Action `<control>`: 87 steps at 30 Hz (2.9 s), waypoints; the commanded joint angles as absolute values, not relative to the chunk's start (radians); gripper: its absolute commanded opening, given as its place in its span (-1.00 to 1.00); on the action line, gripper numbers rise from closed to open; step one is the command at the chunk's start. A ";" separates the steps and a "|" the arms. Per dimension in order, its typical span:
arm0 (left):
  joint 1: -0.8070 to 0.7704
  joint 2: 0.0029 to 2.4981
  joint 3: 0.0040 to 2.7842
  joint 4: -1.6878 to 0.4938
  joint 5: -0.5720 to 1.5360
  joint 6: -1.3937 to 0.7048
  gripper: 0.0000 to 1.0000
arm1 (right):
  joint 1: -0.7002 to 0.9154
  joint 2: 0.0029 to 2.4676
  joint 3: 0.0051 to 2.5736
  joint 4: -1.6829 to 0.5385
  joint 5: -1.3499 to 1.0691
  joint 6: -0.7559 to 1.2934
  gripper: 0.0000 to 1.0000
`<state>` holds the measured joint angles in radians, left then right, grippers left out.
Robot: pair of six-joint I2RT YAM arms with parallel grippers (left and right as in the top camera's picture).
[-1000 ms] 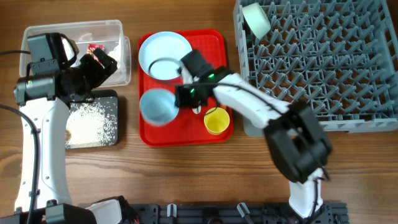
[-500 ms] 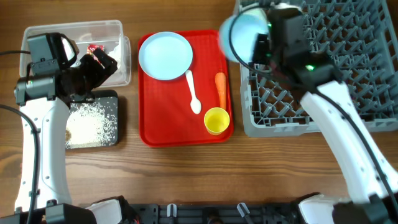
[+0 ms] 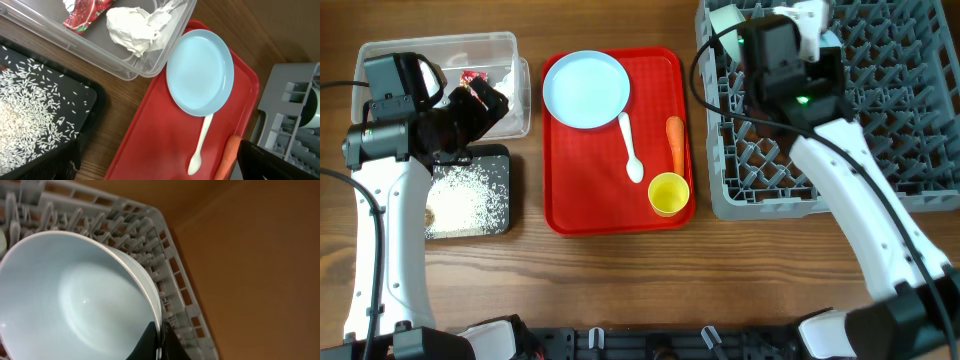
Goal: Sort waste into correct bins and load items into the dishwasher rack
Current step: 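Carry the blue bowl with the right gripper and set it in the rack, then return the right gripper to the red tray and grasp the light-blue plate rim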
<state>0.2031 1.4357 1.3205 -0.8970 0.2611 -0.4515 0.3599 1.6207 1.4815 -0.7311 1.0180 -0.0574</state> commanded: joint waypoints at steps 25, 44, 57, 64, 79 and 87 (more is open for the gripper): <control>0.206 1.442 1.326 -0.895 0.273 -0.457 1.00 | 0.434 1.885 1.483 -0.491 1.168 -0.574 -0.91; 0.206 1.442 1.326 -0.895 0.273 -0.457 1.00 | 0.494 1.960 1.483 -0.471 1.212 -0.551 -0.91; 0.206 1.442 1.326 -0.895 0.273 -0.457 1.00 | 0.547 1.960 1.482 -0.469 1.178 -0.550 -0.33; 0.206 1.442 1.326 -0.895 0.273 -0.457 1.00 | 0.553 1.960 1.483 -0.451 1.158 -0.550 -0.06; 0.206 1.442 1.326 -0.895 0.273 -0.457 1.00 | 0.611 1.960 1.483 -0.428 1.094 -0.550 0.15; 0.206 1.442 1.326 -0.895 0.273 -0.457 1.00 | 0.622 1.953 1.489 -0.303 1.098 -0.546 0.41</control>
<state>0.2031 1.4357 1.3205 -0.8967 0.2611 -0.4515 0.6197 1.9434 1.4815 -0.3641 1.1027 -0.5594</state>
